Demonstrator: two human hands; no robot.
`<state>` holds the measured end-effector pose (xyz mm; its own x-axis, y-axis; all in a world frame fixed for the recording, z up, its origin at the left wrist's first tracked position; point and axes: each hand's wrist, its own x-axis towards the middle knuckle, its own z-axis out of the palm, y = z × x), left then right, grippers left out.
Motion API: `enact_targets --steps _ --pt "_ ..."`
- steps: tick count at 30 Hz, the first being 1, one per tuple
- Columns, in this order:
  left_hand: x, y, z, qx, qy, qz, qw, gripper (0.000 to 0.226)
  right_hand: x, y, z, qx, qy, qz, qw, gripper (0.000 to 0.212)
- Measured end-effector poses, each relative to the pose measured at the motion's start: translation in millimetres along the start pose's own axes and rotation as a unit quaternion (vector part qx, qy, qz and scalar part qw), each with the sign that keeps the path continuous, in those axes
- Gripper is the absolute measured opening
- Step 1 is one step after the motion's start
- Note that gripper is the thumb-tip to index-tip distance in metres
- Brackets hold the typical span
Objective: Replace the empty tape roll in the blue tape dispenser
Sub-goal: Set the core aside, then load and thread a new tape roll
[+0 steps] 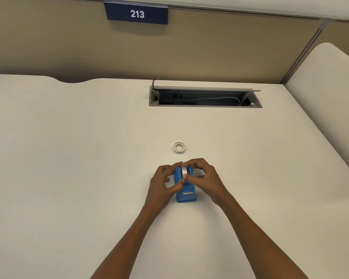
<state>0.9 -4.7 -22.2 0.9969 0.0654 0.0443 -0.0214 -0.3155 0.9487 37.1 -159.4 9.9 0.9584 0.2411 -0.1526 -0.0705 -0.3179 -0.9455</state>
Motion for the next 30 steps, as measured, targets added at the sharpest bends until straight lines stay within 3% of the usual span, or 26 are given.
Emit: enact_targets --steps 19,27,30 --pt "2 0 -3 -0.001 0.000 0.003 1.000 0.053 14 -10 5 0.070 0.009 0.067 0.995 0.005" --pt "0 1 -2 -0.026 0.001 0.005 1.000 0.066 15 -18 5 0.084 0.023 0.097 0.992 0.010" --pt "-1 5 -1 -0.028 0.003 0.014 1.000 0.059 17 -20 6 0.090 0.035 0.111 0.989 0.009"
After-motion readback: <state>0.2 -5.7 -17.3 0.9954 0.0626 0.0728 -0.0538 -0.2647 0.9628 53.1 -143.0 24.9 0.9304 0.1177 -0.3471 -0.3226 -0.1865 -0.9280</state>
